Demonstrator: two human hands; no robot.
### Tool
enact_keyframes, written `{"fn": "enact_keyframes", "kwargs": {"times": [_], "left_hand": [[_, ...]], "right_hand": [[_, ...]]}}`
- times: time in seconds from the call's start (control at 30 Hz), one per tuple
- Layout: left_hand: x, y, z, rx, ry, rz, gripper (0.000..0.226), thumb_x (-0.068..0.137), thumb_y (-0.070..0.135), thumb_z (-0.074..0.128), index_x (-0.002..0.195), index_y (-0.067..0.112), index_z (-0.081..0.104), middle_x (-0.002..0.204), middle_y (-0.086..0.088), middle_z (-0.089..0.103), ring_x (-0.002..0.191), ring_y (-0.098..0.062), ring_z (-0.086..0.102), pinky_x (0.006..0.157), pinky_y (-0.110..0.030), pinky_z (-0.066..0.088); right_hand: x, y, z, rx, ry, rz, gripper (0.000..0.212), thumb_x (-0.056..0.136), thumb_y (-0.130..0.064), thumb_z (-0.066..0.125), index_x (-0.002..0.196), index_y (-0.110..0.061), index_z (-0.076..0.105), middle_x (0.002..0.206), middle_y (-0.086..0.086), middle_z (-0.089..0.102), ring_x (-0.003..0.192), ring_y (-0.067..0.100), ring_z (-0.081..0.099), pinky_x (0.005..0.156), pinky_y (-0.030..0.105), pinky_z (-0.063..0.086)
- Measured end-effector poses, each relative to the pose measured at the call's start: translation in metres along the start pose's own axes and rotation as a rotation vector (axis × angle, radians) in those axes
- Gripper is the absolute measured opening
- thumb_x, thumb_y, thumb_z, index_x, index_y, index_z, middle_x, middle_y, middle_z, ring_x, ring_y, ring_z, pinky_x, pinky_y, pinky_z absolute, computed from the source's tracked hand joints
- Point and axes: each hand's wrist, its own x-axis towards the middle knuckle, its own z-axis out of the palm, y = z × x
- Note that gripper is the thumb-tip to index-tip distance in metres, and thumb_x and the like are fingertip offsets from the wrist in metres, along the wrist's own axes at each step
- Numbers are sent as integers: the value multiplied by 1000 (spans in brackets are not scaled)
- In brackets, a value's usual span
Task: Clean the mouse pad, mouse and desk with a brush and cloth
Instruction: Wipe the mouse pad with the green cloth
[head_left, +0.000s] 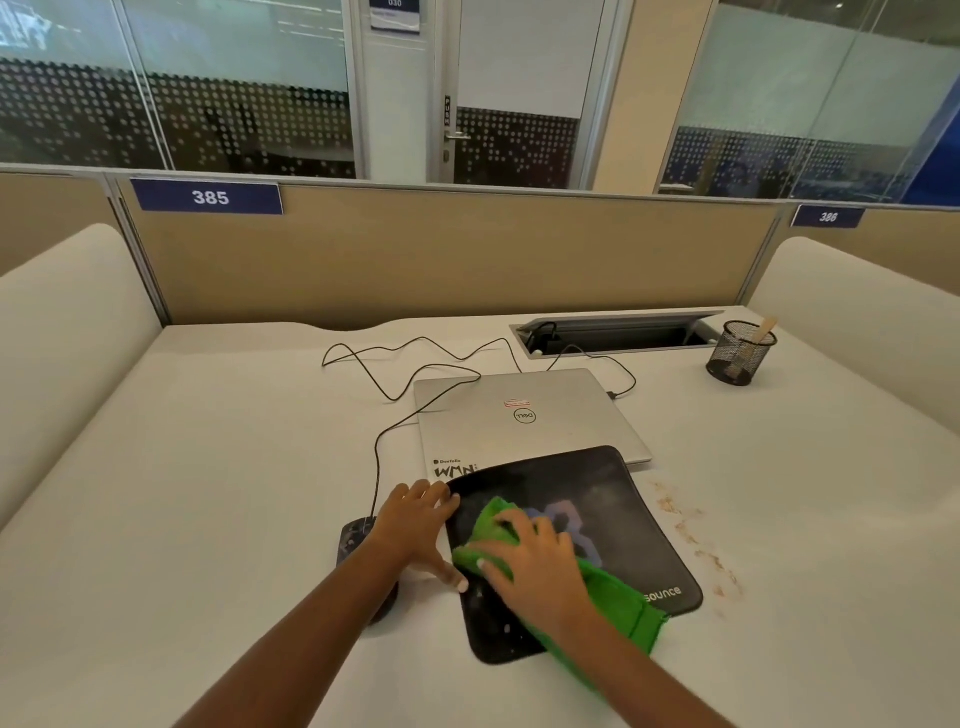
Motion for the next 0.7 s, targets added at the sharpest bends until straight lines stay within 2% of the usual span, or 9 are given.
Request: {"fn": "enact_keyframes", "kwargs": {"times": [0.07, 0.13, 0.23, 0.3, 0.37, 0.47, 0.53, 0.63, 0.7], "left_hand": [[-1, 0, -1, -19, -5, -2, 109, 69, 73, 59, 151, 19, 11, 156, -2, 15, 142, -25, 15, 116, -39, 14], [0, 1, -1, -27, -3, -2, 108, 69, 72, 60, 151, 20, 12, 155, -3, 16, 142, -25, 16, 116, -39, 14], [0, 1, -3, -3, 2, 0, 110, 68, 73, 60, 150, 18, 14, 154, -4, 18, 141, -25, 17, 115, -38, 16], [0, 1, -4, 10, -2, 1, 110, 68, 73, 60, 150, 18, 13, 155, -4, 16, 142, -25, 16, 115, -38, 15], [0, 0, -3, 7, -7, 4, 110, 68, 73, 60, 151, 19, 12, 156, -1, 13, 142, -23, 14, 116, -38, 14], [-1, 0, -3, -6, -15, 2, 107, 70, 73, 58, 151, 21, 11, 157, 1, 11, 143, -23, 13, 117, -39, 13], [-1, 0, -3, -6, -15, -2, 106, 71, 73, 57, 151, 21, 10, 157, 1, 11, 143, -24, 13, 117, -39, 14], [-2, 1, -3, 12, -5, -7, 107, 70, 74, 58, 151, 20, 12, 156, -1, 13, 142, -24, 14, 116, -38, 15], [-2, 2, -5, 39, -3, -9, 108, 70, 74, 57, 151, 20, 12, 156, -3, 14, 142, -25, 14, 115, -38, 15]], "right_hand": [[11, 26, -9, -21, -68, 177, 30, 88, -54, 45, 114, -45, 57, 131, -6, 48, 103, 20, 53, 82, 35, 46], [15, 33, -2, -15, -60, 279, 35, 94, -48, 34, 125, -41, 48, 142, -1, 34, 115, 24, 43, 90, 36, 38], [2, -3, 7, -12, 61, 124, 27, 76, -54, 60, 100, -42, 64, 115, -2, 61, 89, 21, 61, 67, 35, 49], [-9, -11, 10, -4, 70, -35, 23, 72, -56, 56, 89, -45, 66, 100, -8, 67, 73, 14, 63, 55, 30, 48], [-11, 6, 5, 45, -1, 14, 31, 83, -57, 39, 104, -49, 60, 119, -10, 59, 92, 17, 60, 69, 35, 48], [-8, 48, 6, 3, -65, 268, 36, 93, -53, 30, 128, -51, 40, 145, -5, 30, 120, 22, 41, 92, 37, 38], [-8, 41, 2, -23, -43, 353, 34, 91, -50, 42, 125, -47, 48, 141, 2, 39, 111, 27, 49, 85, 39, 43], [-17, 0, 1, -74, 50, 209, 29, 63, -52, 74, 90, -42, 70, 102, 1, 69, 72, 22, 64, 54, 34, 50], [-28, -14, 6, -60, 86, 66, 25, 61, -54, 68, 84, -46, 69, 95, -6, 71, 67, 16, 64, 49, 29, 49]]}}
